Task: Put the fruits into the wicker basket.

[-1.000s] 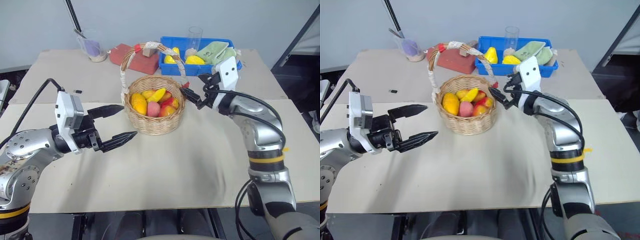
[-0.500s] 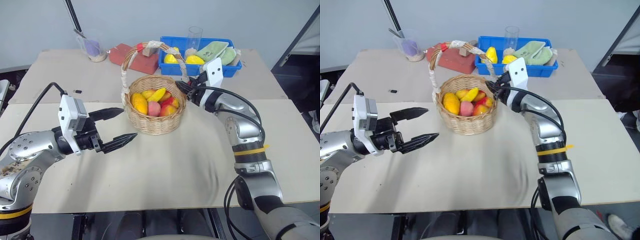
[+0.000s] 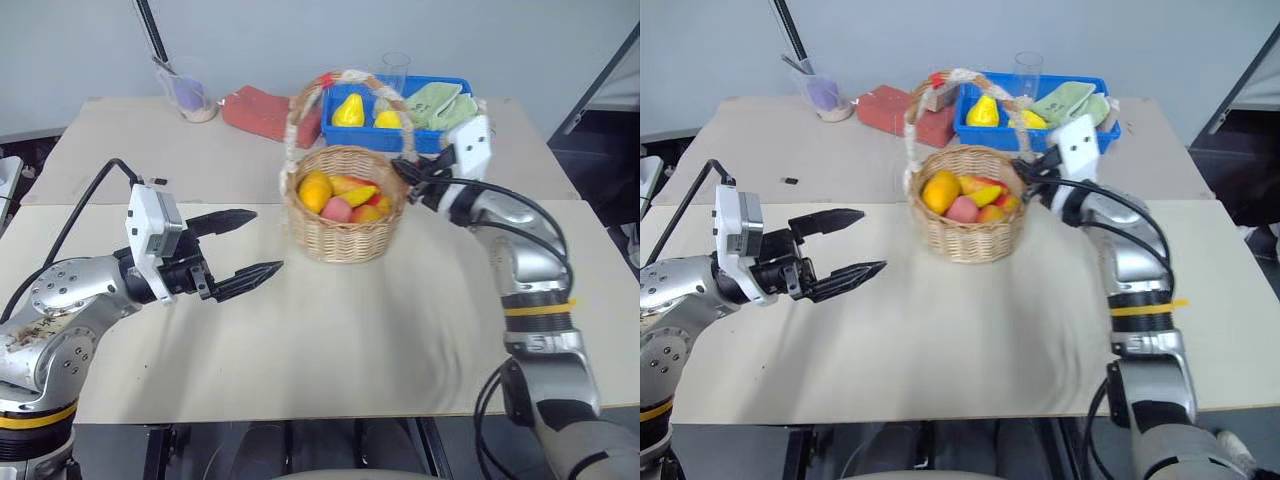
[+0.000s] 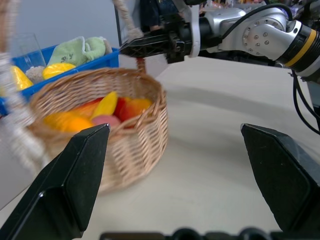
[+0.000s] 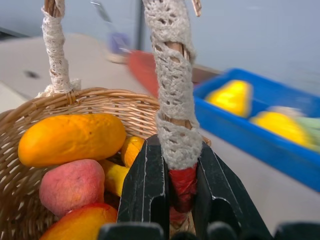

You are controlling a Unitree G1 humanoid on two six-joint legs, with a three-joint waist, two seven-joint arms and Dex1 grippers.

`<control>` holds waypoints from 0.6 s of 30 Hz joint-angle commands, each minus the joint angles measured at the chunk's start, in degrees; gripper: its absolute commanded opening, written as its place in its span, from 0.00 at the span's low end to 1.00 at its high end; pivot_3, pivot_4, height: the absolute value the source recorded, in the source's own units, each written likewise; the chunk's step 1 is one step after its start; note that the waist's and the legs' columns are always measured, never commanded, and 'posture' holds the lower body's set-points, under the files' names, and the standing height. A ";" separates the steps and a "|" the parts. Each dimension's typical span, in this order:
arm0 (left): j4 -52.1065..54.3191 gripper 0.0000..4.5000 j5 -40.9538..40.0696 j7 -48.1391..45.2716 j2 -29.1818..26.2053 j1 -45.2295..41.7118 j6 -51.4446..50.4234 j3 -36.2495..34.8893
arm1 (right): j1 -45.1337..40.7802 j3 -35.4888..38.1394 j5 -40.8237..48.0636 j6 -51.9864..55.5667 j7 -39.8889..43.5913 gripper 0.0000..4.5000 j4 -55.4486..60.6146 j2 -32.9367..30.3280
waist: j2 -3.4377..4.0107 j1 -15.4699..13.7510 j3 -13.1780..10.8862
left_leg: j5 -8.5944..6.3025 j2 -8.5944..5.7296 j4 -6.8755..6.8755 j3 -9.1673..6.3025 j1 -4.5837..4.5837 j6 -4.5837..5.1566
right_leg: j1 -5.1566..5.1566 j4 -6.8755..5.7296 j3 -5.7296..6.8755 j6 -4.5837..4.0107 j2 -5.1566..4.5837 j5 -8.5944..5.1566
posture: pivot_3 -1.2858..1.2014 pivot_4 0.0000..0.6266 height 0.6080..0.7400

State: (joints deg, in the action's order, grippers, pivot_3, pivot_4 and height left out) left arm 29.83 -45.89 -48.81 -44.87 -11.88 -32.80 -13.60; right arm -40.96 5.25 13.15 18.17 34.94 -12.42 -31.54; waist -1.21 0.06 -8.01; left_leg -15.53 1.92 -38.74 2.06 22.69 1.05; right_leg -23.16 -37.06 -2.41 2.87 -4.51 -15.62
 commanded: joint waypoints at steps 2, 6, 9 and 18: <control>-0.18 1.00 0.48 -0.34 0.31 -1.44 1.07 0.31 | 1.10 5.94 -0.35 -3.63 -0.04 0.04 -1.93 -5.66 | 0.00 0.22 0.00 | 0.00 0.02 0.00 0.02 0.00 0.00 | 0.00 0.02 -0.02 0.00 0.02 0.00 | 0.52 0.24 1.00; -0.85 1.00 0.84 -0.79 0.46 -2.33 1.14 0.82 | 1.27 7.82 -0.21 -3.19 -0.29 0.04 -6.23 -8.02 | 0.00 0.89 0.00 | 0.00 0.03 0.00 0.03 -0.07 0.01 | 0.00 0.12 -0.07 0.00 0.07 0.00 | 0.52 0.24 1.00; -1.30 1.00 1.12 -1.09 0.53 -2.96 1.17 1.12 | 1.08 9.02 0.74 -2.03 -0.45 0.15 -8.60 -7.87 | 0.00 1.10 0.00 | 0.00 0.05 0.02 0.03 -0.14 0.02 | 0.00 0.14 -0.15 -0.01 0.11 0.00 | 0.52 0.24 1.00; -1.64 1.00 3.58 -0.44 0.18 -1.41 2.06 -0.26 | 4.10 10.24 3.97 2.22 2.12 0.88 -2.68 -9.95 | 0.01 0.55 0.00 | 0.00 0.04 0.01 0.03 -0.09 0.02 | 0.03 0.06 -0.13 0.00 0.07 0.00 | 0.52 0.24 1.00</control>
State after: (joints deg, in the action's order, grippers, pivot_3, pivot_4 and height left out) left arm 27.60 -43.09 -49.56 -44.31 -13.96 -32.41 -12.25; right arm -37.78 13.24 15.26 19.08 35.55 -19.38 -39.17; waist -1.20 0.61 -8.01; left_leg -15.52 1.96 -38.74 2.08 22.60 1.06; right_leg -23.13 -36.99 -2.53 2.86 -4.45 -15.62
